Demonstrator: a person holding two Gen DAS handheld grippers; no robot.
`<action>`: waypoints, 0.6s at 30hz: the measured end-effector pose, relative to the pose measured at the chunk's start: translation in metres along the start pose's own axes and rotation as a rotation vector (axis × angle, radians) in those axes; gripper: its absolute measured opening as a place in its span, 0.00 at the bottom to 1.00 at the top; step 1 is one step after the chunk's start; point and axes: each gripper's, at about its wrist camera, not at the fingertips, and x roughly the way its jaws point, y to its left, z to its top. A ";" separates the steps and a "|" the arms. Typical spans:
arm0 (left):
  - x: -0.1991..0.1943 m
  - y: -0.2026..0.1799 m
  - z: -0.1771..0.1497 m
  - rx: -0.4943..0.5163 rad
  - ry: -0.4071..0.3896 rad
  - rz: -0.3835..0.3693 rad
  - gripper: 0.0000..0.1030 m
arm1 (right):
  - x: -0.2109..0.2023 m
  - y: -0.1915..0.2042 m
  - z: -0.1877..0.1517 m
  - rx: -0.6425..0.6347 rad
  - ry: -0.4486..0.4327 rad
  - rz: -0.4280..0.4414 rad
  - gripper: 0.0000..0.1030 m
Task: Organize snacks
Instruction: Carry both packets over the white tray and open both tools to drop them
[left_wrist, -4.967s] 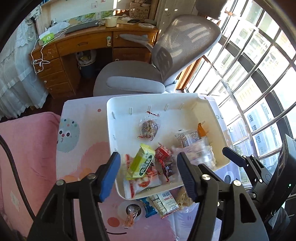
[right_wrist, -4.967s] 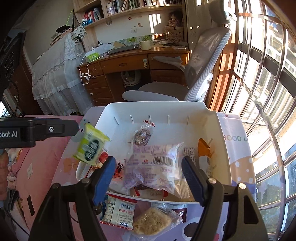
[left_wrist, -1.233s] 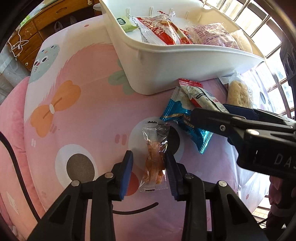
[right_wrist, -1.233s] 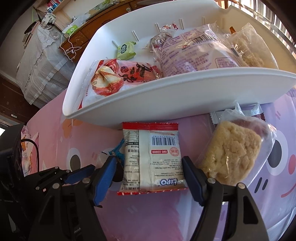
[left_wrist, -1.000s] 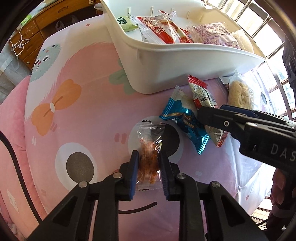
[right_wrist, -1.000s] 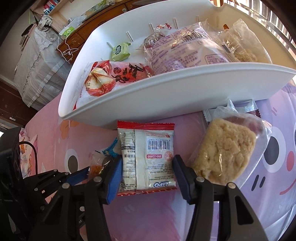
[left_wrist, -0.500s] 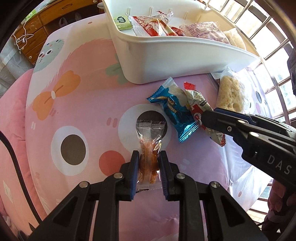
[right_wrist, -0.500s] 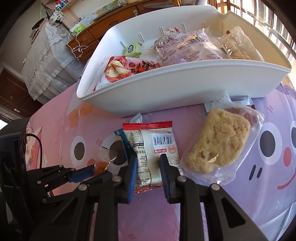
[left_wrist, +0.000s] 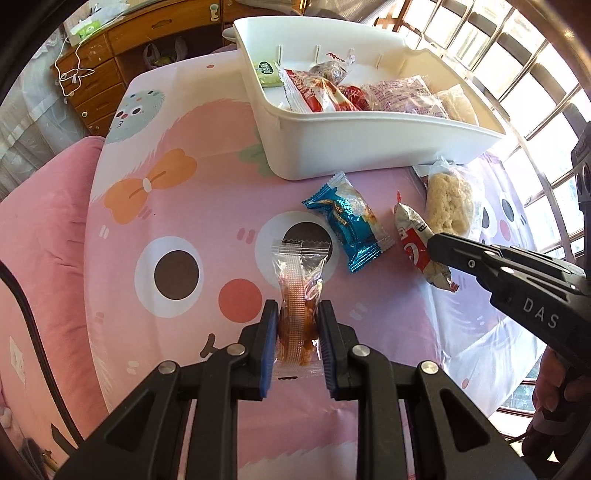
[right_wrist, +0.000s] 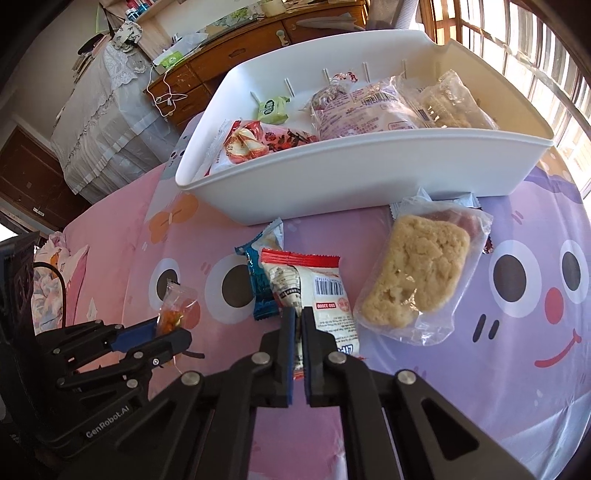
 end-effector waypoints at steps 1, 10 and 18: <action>-0.003 0.005 0.006 -0.005 -0.005 -0.001 0.19 | -0.002 -0.001 -0.001 0.000 -0.001 0.000 0.03; -0.035 0.009 -0.011 -0.038 -0.051 0.024 0.19 | -0.025 -0.010 -0.018 0.005 -0.014 0.021 0.03; -0.063 0.004 -0.026 -0.064 -0.081 0.042 0.19 | -0.055 -0.016 -0.029 -0.004 -0.057 0.048 0.02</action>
